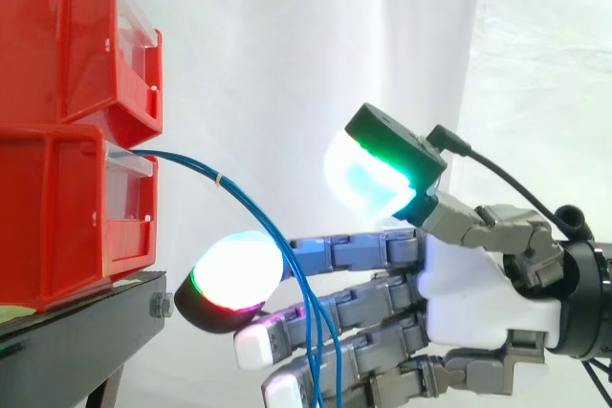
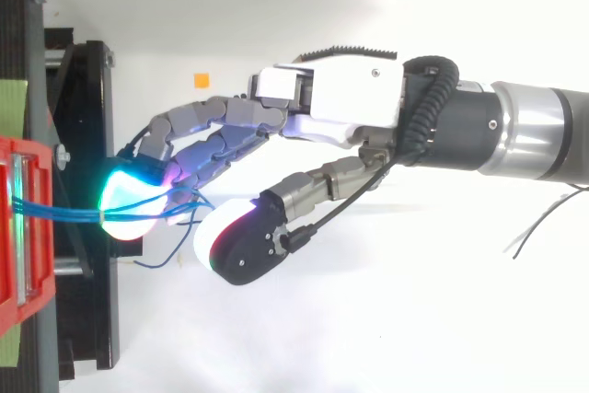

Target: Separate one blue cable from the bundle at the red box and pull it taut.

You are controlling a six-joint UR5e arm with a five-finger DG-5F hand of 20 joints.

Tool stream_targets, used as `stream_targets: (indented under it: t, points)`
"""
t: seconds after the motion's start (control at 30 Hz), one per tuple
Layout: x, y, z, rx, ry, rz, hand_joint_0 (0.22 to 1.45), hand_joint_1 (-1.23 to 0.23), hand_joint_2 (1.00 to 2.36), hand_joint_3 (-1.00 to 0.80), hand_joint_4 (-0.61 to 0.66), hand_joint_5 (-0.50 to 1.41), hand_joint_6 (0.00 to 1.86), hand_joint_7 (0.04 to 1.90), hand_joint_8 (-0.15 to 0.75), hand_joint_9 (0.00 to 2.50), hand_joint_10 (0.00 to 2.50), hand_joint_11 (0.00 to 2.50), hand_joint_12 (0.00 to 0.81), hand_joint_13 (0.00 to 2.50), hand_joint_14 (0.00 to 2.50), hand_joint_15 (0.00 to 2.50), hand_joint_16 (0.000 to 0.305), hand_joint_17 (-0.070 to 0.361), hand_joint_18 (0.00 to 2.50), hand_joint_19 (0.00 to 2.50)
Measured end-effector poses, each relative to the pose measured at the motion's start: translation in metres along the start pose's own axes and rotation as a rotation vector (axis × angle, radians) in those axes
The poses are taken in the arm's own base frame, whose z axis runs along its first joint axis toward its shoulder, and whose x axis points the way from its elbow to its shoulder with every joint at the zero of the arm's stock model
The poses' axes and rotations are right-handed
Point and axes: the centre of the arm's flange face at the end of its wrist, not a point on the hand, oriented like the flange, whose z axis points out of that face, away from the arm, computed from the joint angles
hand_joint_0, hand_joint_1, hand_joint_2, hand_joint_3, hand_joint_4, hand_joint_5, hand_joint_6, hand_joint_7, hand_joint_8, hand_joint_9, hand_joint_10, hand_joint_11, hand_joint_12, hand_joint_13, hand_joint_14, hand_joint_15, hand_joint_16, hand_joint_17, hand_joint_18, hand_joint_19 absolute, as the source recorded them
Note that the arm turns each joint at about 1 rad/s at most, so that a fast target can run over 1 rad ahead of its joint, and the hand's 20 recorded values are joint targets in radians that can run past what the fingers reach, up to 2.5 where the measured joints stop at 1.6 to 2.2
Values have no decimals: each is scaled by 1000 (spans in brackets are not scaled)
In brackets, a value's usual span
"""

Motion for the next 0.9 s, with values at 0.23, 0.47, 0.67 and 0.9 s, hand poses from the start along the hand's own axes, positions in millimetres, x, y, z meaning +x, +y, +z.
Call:
stream_targets:
  t: [0.23, 0.47, 0.67, 0.9]
  points:
    - [0, -10, 3, -10, 13, 13, 543, -586, 1001, -484, 129, -170, 502, 1005, 210, 614, 16, 480, 320, 765, 20, 535, 55, 123, 527, 604]
    - [1, -10, 5, -21, 17, 19, 559, -601, 1004, -439, 95, -165, 501, 1078, 207, 622, 15, 497, 318, 785, 21, 544, 54, 122, 549, 612]
    - [1, -7, 8, -37, 19, 20, 572, -609, 1007, -403, 75, -158, 500, 1135, 207, 631, 17, 511, 315, 801, 20, 556, 54, 122, 568, 621]
    - [6, 6, 17, -55, 33, 6, 583, -618, 1010, -382, 62, -159, 519, 1120, 205, 635, 15, 517, 314, 810, 22, 568, 54, 121, 578, 639]
